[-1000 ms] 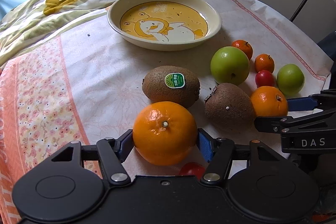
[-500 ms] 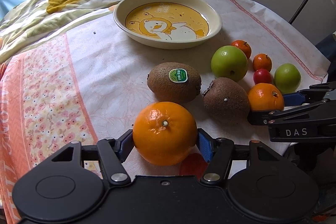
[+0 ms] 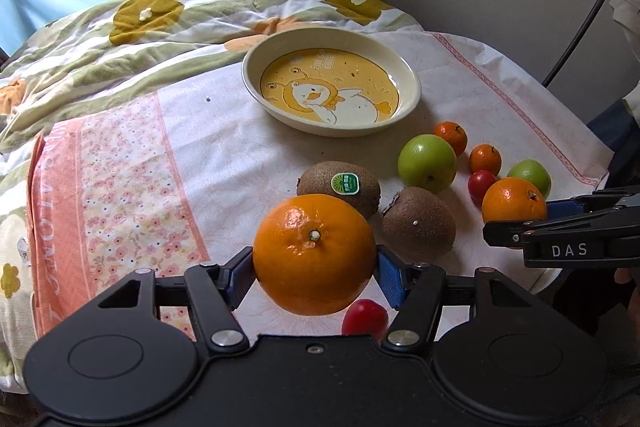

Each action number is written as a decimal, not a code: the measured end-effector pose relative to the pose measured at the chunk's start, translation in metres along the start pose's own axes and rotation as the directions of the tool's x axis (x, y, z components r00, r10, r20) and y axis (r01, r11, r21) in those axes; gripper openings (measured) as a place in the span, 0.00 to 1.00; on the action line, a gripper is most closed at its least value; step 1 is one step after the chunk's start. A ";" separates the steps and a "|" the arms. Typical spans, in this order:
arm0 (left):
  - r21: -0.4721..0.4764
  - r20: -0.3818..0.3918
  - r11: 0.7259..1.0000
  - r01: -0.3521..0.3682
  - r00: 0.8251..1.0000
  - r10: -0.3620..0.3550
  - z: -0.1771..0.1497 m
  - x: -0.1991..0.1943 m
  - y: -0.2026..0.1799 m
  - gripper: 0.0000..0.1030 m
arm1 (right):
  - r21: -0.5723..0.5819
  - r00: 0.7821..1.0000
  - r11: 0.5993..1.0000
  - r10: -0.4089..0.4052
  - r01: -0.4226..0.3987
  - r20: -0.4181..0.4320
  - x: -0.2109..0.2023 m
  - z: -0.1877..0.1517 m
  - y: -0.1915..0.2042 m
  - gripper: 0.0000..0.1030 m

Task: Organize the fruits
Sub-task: 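Carry the oranges into the cream bowl and open the left then right tool, then withdraw both open tools from the bowl back toward the loose fruit, then grasp the unstickered brown kiwi with the left tool while the right grasps a green apple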

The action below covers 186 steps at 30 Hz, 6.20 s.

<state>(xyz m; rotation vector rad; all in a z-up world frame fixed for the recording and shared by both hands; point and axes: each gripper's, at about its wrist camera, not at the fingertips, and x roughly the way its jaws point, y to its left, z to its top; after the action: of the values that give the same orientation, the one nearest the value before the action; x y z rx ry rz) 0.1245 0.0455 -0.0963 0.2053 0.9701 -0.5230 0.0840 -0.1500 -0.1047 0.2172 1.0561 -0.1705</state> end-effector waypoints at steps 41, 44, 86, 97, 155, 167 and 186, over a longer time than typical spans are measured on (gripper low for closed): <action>-0.070 0.007 0.975 -0.213 0.977 0.214 0.185 0.153 -0.002 0.65 | -0.309 0.957 0.911 0.289 -0.272 0.007 0.097 0.246 -0.020 0.72; -0.062 -0.014 0.973 -0.221 0.975 0.221 0.186 0.165 -0.005 0.65 | -0.310 0.956 0.908 0.294 -0.283 -0.010 0.107 0.252 -0.024 0.72; -0.225 0.008 0.927 -0.300 0.951 0.309 0.137 0.084 -0.012 0.95 | -0.599 0.944 0.752 0.328 -0.275 -0.022 0.153 0.227 0.022 0.74; -0.256 0.024 0.917 -0.305 0.947 0.321 0.129 0.071 -0.012 0.95 | -0.623 0.938 0.754 0.335 -0.210 0.089 0.134 0.223 0.019 1.00; -0.129 0.214 0.980 -0.153 0.960 0.178 0.007 -0.025 -0.099 0.89 | -0.084 0.971 0.996 0.049 -0.030 0.233 -0.065 0.014 -0.091 1.00; -0.058 0.100 0.981 -0.184 0.977 0.189 0.002 0.058 -0.111 0.75 | -0.058 0.987 0.998 0.049 -0.040 0.154 -0.011 0.004 -0.106 1.00; -0.064 0.029 0.973 -0.224 0.974 0.226 0.006 0.084 -0.112 0.63 | -0.087 0.990 0.994 0.076 -0.066 0.119 0.017 0.005 -0.109 1.00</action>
<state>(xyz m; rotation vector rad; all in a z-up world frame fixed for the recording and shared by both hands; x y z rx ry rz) 0.1098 -0.0803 -0.1554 0.2475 0.9130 -0.2879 0.0701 -0.2573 -0.1273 0.1675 0.9306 -0.0746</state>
